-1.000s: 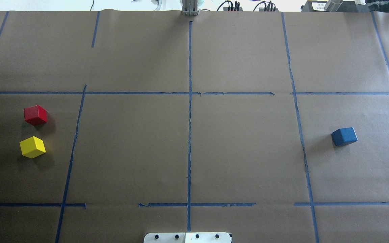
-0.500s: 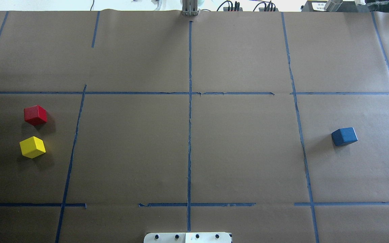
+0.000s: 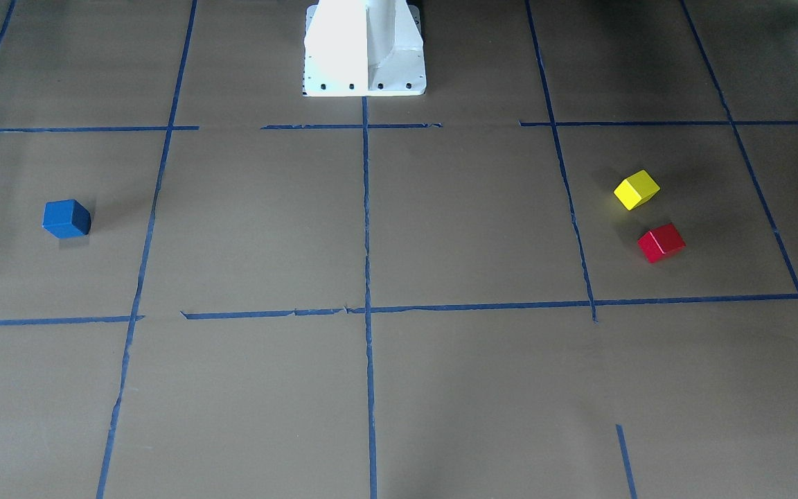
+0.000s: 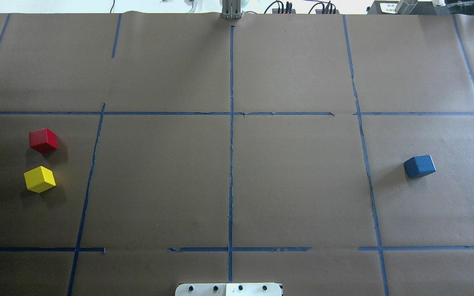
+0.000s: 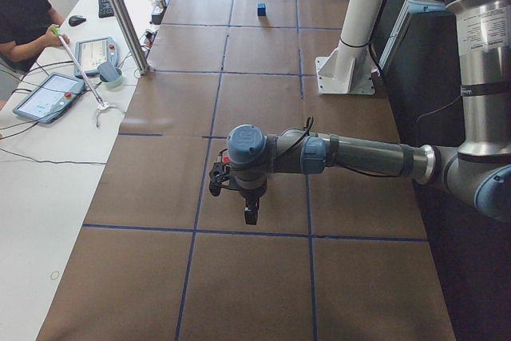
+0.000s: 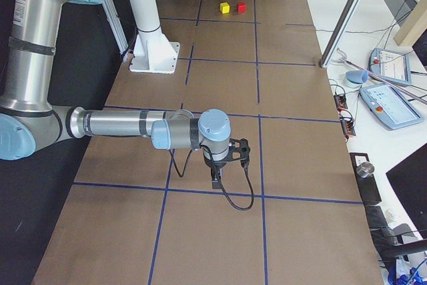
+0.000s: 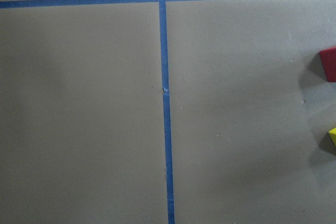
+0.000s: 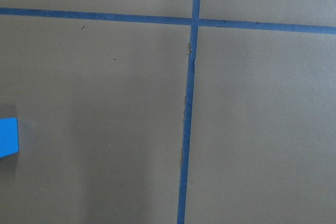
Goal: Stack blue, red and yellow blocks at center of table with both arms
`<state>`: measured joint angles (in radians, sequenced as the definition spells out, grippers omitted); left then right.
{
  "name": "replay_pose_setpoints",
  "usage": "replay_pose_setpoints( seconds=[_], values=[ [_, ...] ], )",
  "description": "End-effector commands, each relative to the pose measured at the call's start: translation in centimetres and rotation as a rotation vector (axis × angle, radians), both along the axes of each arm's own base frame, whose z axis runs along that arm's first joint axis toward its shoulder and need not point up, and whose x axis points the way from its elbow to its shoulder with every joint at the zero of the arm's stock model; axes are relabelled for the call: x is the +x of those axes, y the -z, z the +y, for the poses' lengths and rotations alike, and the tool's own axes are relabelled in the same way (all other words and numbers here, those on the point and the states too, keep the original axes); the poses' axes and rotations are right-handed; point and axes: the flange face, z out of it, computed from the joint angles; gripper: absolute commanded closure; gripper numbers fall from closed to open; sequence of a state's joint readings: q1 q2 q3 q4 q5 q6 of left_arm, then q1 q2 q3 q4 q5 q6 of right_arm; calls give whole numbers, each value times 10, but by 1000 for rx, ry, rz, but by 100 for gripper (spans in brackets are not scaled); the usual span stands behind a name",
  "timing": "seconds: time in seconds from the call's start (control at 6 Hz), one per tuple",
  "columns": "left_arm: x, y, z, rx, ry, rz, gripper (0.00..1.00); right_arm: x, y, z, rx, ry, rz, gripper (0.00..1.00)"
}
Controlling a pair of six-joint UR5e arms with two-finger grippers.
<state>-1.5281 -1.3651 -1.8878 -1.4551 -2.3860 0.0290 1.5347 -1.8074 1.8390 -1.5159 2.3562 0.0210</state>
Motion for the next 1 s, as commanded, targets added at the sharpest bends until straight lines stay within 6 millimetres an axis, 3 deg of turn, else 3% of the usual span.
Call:
replay_pose_setpoints(
  seconds=[0.0,0.33,0.67,0.83],
  values=[
    [1,1,0,2,0,3,0,-9,1,-3,11,27,3,0],
    [1,1,0,2,0,3,0,-12,3,-4,10,22,0,0],
    [1,2,0,4,0,3,0,-64,21,-13,27,38,-48,0],
    [1,1,0,3,-1,1,0,-107,37,-14,7,-12,-88,0]
  ],
)
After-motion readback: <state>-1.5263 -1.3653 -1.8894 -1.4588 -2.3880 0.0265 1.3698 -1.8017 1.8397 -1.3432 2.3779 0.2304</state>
